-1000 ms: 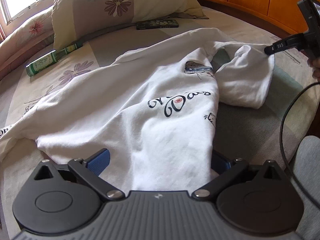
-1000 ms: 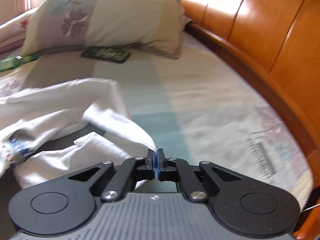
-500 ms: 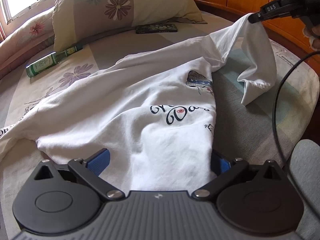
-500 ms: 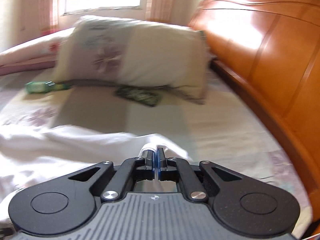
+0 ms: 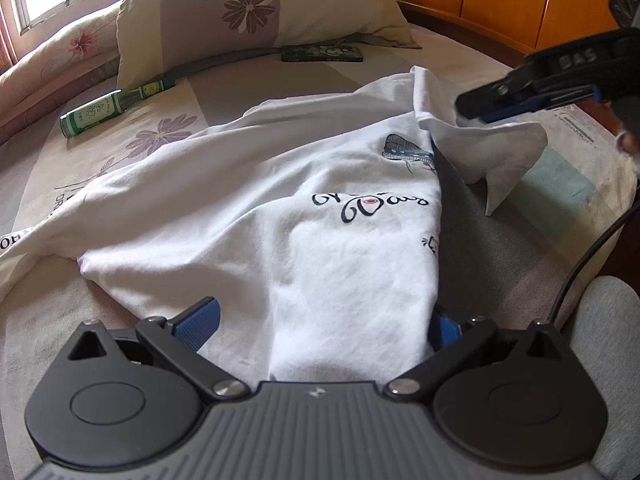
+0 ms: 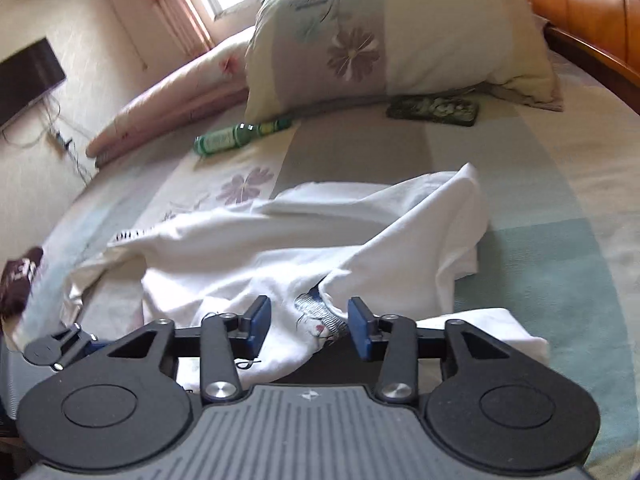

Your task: Fold clothes

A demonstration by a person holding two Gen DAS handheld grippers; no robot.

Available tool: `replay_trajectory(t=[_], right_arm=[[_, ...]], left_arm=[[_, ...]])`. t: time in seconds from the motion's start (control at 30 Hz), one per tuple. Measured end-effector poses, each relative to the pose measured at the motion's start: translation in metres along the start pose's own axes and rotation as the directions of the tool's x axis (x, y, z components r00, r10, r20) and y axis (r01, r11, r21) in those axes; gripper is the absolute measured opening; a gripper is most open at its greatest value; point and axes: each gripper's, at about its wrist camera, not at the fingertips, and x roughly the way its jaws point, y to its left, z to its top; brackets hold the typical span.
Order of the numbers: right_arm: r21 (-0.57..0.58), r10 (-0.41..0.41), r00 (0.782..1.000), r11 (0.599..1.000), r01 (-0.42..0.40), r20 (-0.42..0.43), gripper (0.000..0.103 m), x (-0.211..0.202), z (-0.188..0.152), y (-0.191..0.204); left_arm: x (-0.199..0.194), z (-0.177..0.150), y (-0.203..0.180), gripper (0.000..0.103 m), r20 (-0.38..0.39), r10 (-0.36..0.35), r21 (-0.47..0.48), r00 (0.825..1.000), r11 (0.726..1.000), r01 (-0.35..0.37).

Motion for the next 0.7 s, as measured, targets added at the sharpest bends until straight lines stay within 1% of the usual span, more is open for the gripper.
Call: replay_trajectory(t=[0.07, 0.13, 0.2, 0.3, 0.37, 0.4, 0.5, 0.57, 0.6, 0.63, 0.7], right_arm=[[0.032, -0.015, 0.999, 0.999, 0.013, 0.041, 0.055, -0.02, -0.003, -0.016], [0.04, -0.058, 0.996, 0.998, 0.056, 0.066, 0.057, -0.034, -0.009, -0.032], [0.022, -0.128, 0.99, 0.992, 0.127, 0.053, 0.058, -0.035, -0.016, -0.044], [-0.029, -0.213, 0.977, 0.977, 0.213, 0.008, 0.058, -0.02, -0.03, -0.062], [-0.048, -0.254, 0.967, 0.966, 0.253, -0.013, 0.058, -0.006, -0.038, -0.072], [-0.042, -0.254, 0.967, 0.967, 0.253, -0.024, 0.058, 0.001, -0.039, -0.077], [0.004, -0.208, 0.978, 0.978, 0.208, -0.03, 0.058, 0.015, -0.041, -0.09], [0.001, -0.184, 0.983, 0.983, 0.184, -0.008, 0.049, 0.019, -0.039, -0.089], [-0.015, -0.181, 0.984, 0.983, 0.181, 0.002, 0.03, 0.019, -0.037, -0.086], [-0.05, -0.196, 0.981, 0.979, 0.196, 0.007, 0.02, 0.019, -0.034, -0.08], [-0.127, -0.255, 0.966, 0.958, 0.258, 0.039, 0.02, 0.014, -0.027, -0.067]], left_arm=[[0.001, 0.0, -0.002, 0.102, -0.003, -0.005, 0.001, 1.0, 1.0, 0.005], [0.003, -0.001, -0.006, 0.102, -0.008, -0.01, 0.012, 1.0, 1.0, 0.011], [0.004, -0.002, -0.011, 0.102, -0.016, -0.011, 0.025, 1.0, 1.0, 0.011], [0.005, -0.003, -0.018, 0.102, -0.026, -0.01, 0.042, 1.0, 0.999, 0.011], [0.005, -0.002, -0.021, 0.102, -0.029, -0.008, 0.047, 1.0, 0.999, 0.009], [0.004, -0.002, -0.022, 0.102, -0.031, -0.004, 0.048, 0.999, 0.999, 0.006], [0.004, -0.001, -0.023, 0.102, -0.038, 0.006, 0.053, 0.999, 0.999, -0.004], [0.004, 0.0, -0.024, 0.102, -0.042, 0.013, 0.054, 0.999, 0.998, -0.01], [0.004, 0.001, -0.024, 0.102, -0.045, 0.014, 0.052, 0.999, 0.999, -0.012], [0.005, 0.001, -0.024, 0.102, -0.047, 0.015, 0.052, 0.999, 0.999, -0.013], [0.005, 0.002, -0.026, 0.102, -0.049, 0.016, 0.056, 0.999, 0.998, -0.013]])
